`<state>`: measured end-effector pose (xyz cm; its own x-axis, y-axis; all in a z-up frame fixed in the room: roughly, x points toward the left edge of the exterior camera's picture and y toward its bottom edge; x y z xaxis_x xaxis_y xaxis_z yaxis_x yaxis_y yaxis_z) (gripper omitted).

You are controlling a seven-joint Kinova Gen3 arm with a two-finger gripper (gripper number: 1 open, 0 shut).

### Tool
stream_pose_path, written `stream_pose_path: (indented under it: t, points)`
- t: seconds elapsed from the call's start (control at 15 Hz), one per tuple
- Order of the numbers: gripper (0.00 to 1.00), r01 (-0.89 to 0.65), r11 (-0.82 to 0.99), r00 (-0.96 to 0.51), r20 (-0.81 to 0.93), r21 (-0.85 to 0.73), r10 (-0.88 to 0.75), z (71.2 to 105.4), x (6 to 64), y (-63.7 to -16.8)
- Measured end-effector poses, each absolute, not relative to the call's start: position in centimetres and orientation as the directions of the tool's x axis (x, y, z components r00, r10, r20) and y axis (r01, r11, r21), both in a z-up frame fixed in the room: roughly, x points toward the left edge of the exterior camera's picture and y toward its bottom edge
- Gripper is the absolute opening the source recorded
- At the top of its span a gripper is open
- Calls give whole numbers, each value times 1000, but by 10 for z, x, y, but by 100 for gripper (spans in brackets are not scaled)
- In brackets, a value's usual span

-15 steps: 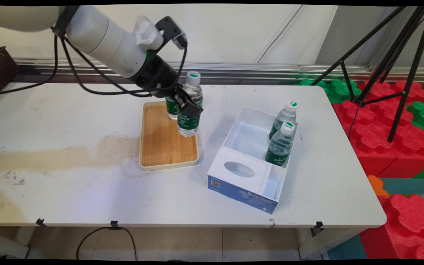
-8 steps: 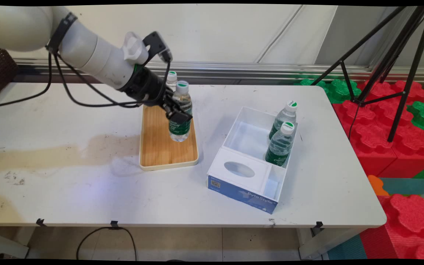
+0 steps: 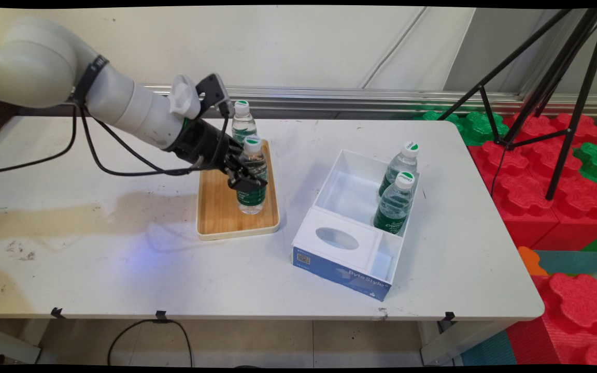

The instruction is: Place the picked object on the tray

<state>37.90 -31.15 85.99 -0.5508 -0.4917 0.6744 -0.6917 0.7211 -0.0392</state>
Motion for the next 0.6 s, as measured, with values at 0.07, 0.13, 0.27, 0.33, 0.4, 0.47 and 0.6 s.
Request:
stream_pose_path:
  t: [0.07, 0.13, 0.27, 0.33, 0.4, 0.47, 0.6]
  points:
    - [0, -687, 725, -551, 678, -40, -485, 855, 380, -313]
    - [0, -684, 728, -552, 682, -41, -481, 851, 380, -314]
    - [0, -677, 734, -552, 689, -42, -469, 843, 381, -317]
    - [0, -674, 737, -552, 693, -43, -464, 839, 381, -319]
    - [0, -671, 740, -551, 696, -43, -460, 836, 381, -320]
    - [0, -669, 742, -551, 699, -42, -457, 833, 382, -321]
    - [0, -661, 749, -550, 705, -40, -448, 826, 383, -323]
